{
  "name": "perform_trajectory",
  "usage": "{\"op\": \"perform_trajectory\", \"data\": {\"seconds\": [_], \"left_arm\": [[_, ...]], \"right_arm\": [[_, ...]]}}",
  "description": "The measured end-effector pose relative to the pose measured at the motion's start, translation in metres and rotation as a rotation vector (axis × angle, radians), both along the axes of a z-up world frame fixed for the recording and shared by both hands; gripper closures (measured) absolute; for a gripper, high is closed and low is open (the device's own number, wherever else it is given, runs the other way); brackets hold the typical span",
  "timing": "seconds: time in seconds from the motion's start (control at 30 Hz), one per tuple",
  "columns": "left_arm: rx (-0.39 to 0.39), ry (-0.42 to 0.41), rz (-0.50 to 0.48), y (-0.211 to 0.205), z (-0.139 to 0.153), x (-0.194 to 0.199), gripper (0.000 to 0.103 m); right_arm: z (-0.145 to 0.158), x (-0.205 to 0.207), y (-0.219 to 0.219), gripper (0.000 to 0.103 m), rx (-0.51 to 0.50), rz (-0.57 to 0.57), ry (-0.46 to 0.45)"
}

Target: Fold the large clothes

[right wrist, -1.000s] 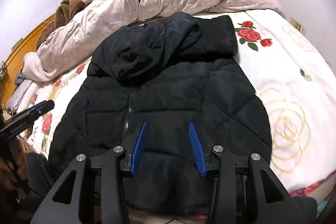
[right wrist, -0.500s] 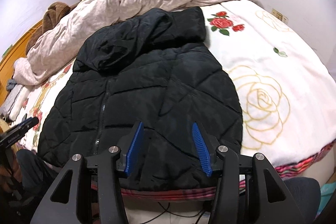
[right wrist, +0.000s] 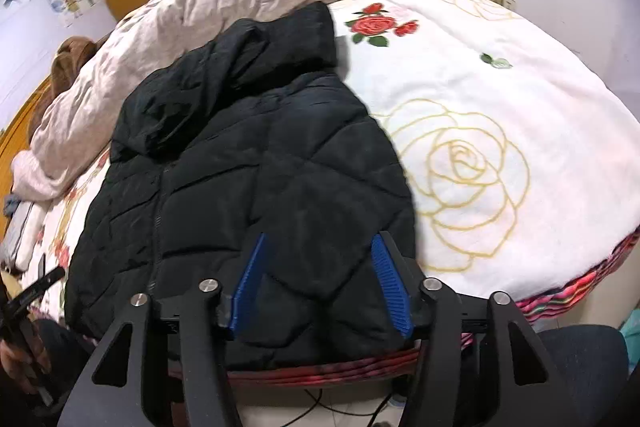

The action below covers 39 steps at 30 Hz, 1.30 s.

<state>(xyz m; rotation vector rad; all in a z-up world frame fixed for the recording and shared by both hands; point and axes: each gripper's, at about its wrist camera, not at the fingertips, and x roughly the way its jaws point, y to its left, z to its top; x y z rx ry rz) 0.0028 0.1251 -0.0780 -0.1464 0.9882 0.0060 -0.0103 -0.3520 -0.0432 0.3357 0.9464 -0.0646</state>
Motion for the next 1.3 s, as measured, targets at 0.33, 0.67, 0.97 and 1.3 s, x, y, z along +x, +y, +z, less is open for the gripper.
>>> {"op": "perform_trajectory", "data": {"seconds": [0.33, 0.67, 0.97, 1.3], "left_arm": [[-0.049, 0.101, 0.03, 0.018, -0.04, 0.014, 0.031], [-0.078, 0.146, -0.019, 0.004, -0.059, 0.013, 0.029], [-0.028, 0.165, -0.086, -0.015, -0.061, 0.013, 0.042], [-0.072, 0.039, -0.099, -0.019, -0.004, -0.009, 0.085]], "right_arm": [[-0.035, 0.01, -0.037, 0.047, 0.089, -0.092, 0.098], [-0.062, 0.012, -0.032, 0.046, 0.181, -0.074, 0.216], [-0.069, 0.017, -0.023, 0.069, 0.188, -0.03, 0.261], [-0.014, 0.0, -0.021, 0.091, 0.26, 0.034, 0.127]]}}
